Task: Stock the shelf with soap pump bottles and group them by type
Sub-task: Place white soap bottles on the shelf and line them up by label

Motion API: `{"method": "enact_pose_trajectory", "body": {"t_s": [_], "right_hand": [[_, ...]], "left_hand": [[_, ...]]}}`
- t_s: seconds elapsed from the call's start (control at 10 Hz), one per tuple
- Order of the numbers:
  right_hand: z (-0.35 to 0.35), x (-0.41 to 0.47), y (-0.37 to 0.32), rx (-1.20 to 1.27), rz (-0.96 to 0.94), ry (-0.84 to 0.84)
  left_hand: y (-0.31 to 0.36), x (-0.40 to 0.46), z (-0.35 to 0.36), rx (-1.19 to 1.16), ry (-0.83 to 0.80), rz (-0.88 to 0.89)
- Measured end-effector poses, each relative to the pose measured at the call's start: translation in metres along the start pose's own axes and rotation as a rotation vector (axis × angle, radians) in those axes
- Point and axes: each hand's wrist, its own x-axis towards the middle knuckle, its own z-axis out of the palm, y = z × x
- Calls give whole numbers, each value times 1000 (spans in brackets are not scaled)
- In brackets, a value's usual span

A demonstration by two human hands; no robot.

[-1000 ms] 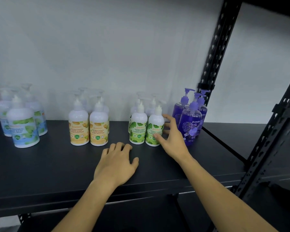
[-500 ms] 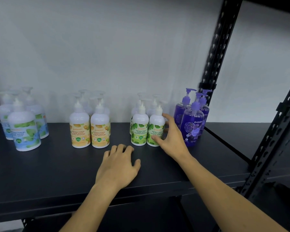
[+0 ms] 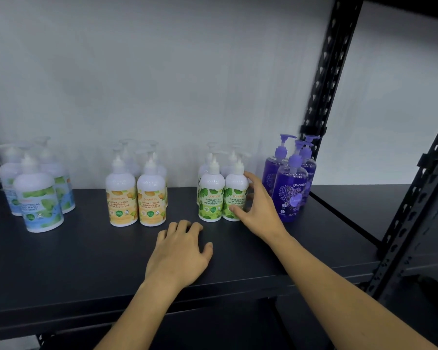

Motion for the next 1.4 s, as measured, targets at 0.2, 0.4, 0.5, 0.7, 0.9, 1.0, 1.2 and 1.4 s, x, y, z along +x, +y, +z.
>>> {"method": "enact_pose_trajectory", "body": {"t_s": [0.2, 0.4, 0.5, 0.7, 0.9, 1.0, 1.2, 1.4], "right_hand": [[-1, -2, -2, 26, -2, -9], [-1, -4, -2, 43, 18, -22], [-2, -10, -6, 19, 51, -12], [-5, -28, -38, -133, -36, 300], [38, -51, -97, -68, -228, 144], [78, -55, -130, -36, -309, -54], [156, -55, -181, -101, -310, -444], [209, -47, -207, -311, -203, -705]], "left_hand": [[-1, 0, 1, -2, 9, 2], [-1, 1, 3, 1, 20, 9], [-2, 0, 2, -48, 31, 11], [-22, -11, -21, -424, 217, 2], [-89, -43, -61, -524, 505, -109], [-123, -59, -82, -526, 628, -184], [-192, -71, -103, -547, 734, -391], [-235, -61, -107, -583, 568, -459]]}}
